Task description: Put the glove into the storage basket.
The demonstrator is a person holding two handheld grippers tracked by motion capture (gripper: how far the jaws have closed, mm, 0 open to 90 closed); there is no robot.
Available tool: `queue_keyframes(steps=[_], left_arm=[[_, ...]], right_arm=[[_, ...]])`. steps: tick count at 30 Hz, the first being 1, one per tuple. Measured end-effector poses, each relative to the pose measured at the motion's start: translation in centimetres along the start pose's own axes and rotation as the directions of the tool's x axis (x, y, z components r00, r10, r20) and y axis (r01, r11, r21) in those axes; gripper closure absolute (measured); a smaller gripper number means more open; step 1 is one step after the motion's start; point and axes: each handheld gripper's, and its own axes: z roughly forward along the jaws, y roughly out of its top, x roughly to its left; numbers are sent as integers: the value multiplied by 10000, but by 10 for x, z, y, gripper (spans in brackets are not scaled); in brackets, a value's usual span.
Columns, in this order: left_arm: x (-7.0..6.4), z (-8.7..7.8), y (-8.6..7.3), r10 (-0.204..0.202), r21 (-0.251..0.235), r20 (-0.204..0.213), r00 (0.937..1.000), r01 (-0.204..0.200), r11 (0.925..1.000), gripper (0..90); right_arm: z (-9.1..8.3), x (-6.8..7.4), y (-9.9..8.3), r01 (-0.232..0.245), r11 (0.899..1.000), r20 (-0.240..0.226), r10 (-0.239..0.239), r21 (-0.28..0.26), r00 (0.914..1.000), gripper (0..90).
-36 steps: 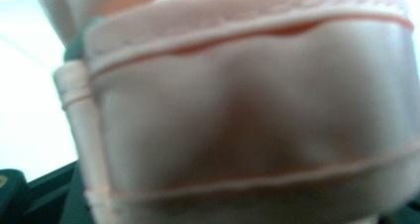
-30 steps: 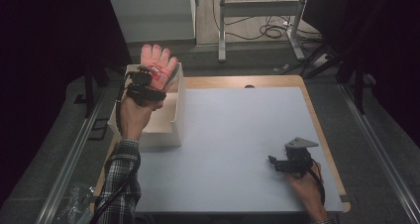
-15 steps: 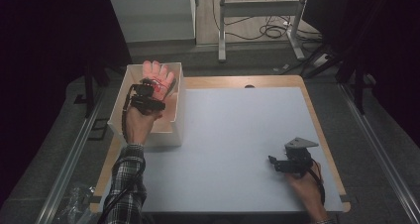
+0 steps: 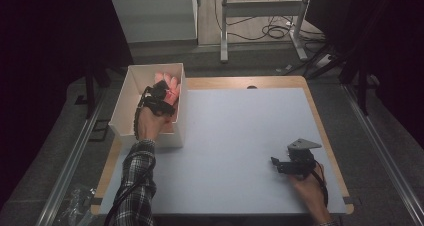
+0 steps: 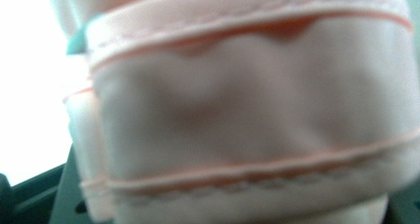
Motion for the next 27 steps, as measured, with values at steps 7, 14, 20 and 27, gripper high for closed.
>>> queue_keyframes(steps=[7,14,20,27], left_arm=[[-4,13,6,-66,710,117,9999,58,9975,306],[-1,15,6,-153,973,268,9995,126,9952,191],[3,11,3,-313,584,422,9986,288,9979,68],[8,-4,-2,-219,-99,914,9956,229,9997,32]], right_arm=[[0,0,0,-3,10000,-2,3,0,10000,209],[0,0,0,-2,10000,-3,2,0,10000,209],[0,0,0,-2,10000,-3,2,0,10000,209],[0,0,0,-5,10000,-2,5,1,10000,209]])
